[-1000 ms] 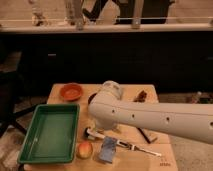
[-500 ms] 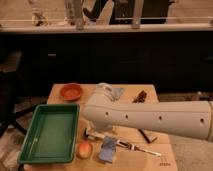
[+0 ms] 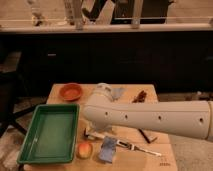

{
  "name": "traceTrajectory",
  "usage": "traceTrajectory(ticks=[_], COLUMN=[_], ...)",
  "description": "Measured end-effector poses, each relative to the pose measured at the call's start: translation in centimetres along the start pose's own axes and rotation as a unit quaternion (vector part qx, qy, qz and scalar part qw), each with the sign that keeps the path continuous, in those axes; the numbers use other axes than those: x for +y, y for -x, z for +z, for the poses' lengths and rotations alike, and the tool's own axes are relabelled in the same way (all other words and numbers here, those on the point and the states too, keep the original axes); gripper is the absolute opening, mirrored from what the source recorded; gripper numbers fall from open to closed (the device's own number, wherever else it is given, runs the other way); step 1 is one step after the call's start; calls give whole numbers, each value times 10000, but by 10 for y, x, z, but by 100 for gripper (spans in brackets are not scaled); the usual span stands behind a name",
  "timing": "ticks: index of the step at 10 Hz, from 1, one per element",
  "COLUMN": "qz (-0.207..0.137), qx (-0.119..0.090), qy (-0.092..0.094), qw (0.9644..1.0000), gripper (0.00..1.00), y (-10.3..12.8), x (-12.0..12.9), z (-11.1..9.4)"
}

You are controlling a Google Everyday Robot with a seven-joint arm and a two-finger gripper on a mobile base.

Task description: Place apple in red bowl

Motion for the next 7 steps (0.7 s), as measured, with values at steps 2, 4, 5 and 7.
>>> traceTrajectory(ticks=[2, 4, 5, 7], qz=[-180, -501, -673, -909], qx=[19, 39, 36, 7], qy=[0, -12, 12, 4], qw=[9998, 9987, 9977, 9959], gripper=[80, 80, 80, 80], y=[6, 15, 20, 28], x=[-11, -46, -64, -90], z=[1, 1, 2, 6])
